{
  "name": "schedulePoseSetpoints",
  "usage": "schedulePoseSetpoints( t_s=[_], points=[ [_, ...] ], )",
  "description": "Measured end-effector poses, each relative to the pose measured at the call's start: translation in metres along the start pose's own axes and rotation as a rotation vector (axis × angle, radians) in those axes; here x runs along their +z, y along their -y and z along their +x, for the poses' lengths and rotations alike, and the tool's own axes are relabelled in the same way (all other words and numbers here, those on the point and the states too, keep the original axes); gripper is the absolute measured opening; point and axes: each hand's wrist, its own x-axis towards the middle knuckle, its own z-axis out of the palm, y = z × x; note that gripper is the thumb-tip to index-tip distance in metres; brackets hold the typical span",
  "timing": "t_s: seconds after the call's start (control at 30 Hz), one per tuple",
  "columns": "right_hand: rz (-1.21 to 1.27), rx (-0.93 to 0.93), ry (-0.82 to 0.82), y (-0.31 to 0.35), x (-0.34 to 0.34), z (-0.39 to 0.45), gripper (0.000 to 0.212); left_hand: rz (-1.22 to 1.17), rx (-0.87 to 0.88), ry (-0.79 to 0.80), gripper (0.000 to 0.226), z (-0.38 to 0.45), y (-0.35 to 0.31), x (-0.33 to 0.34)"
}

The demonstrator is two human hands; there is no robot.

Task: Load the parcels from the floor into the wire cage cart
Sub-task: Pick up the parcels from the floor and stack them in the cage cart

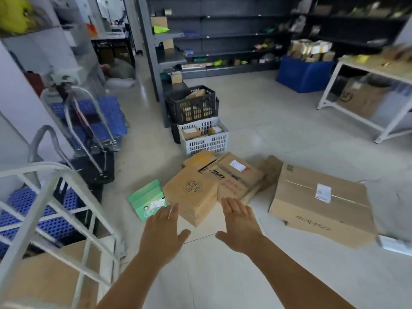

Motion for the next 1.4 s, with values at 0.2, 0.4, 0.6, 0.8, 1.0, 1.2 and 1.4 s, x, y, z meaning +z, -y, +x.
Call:
schedulePoseSetpoints(
  t_s=[0.2, 0.4, 0.6, 0.8, 1.0, 1.2, 1.4],
  points=[
    [0.033, 0.155, -0.068, -0.107, -0.015, -0.007, 0.09, -0.056, 0.128, 0.042, 0.072, 0.058, -0.096, 0.02],
    [0.088, 0.361, -0.092, -0.19, -0.023, -0.016, 0.089, -0.024, 0.287, 0.119, 0.072, 0.118, -0.178, 0.041],
    [0.156, 0.602, -0.108, -0.264, -0.018, -0.015, 0.092, -0.039, 0.424, 0.209, 0.073, 0.182, -0.233, 0.068],
    [0.19, 0.792, -0.075, -0.323, -0.019, 0.007, 0.093, -0.014, 0.496, 0.294, 0.074, 0.259, -0.281, 0.091],
    [0.201, 0.924, -0.078, -0.377, -0.024, 0.03, 0.094, 0.002, 0.557, 0.323, 0.071, 0.326, -0.322, 0.104],
    [0.252, 1.008, -0.086, -0.45, -0.02, 0.053, 0.095, 0.055, 0.539, 0.38, 0.076, 0.382, -0.36, 0.131],
    [0.289, 1.018, -0.056, -0.558, -0.004, 0.09, 0.095, 0.088, 0.442, 0.423, 0.079, 0.441, -0.408, 0.18]
  ],
)
